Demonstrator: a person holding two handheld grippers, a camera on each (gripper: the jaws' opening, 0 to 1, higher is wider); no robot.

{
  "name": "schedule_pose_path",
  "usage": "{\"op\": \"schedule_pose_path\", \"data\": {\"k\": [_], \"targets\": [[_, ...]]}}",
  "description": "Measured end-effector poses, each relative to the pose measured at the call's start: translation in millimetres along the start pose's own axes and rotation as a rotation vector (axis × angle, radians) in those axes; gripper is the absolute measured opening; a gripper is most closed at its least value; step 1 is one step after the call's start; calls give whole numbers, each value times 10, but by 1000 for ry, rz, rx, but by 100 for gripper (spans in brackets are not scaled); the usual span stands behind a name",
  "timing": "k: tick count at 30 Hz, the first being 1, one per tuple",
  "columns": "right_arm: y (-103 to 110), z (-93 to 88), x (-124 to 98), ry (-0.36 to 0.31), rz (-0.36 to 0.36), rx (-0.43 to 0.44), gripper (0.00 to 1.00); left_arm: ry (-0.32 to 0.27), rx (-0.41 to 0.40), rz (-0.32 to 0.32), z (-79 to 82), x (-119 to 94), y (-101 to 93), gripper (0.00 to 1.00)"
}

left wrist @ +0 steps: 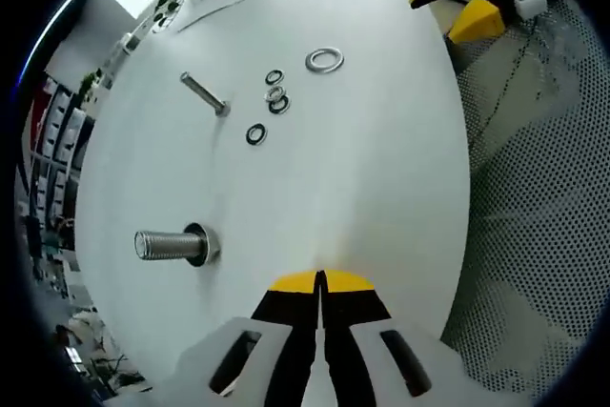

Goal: Place the washer onto the threaded stud by aligning its center hole with the stud, sliding it down to the base, and recovering from edge contact or off-axis alignment until the washer reaches the visible bottom stop.

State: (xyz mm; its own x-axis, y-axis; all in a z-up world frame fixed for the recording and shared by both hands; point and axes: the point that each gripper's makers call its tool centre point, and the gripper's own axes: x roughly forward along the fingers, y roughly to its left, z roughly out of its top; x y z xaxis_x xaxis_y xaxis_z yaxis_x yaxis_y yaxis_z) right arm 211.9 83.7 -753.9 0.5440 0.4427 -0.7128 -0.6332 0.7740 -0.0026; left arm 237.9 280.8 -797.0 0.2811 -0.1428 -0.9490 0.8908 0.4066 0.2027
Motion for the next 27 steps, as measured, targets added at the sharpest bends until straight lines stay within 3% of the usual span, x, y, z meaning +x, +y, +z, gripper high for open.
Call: {"op": "schedule_pose_path", "data": {"k": [8,17,20,27], "targets": [[6,-5,0,4,3,-3,32,-56,-82,-47,138,-51,-54,0],[12,-5,2,4,7,-5,32,-167,-182,-156,586,-208,-62,0],[13,-2,4,2,8,-5,32,-191,-173,-187,731,-242,-68,0],[21,2,4,0,11,-6,31,-251,-146,-185,1122,-217,-31,17]]}}
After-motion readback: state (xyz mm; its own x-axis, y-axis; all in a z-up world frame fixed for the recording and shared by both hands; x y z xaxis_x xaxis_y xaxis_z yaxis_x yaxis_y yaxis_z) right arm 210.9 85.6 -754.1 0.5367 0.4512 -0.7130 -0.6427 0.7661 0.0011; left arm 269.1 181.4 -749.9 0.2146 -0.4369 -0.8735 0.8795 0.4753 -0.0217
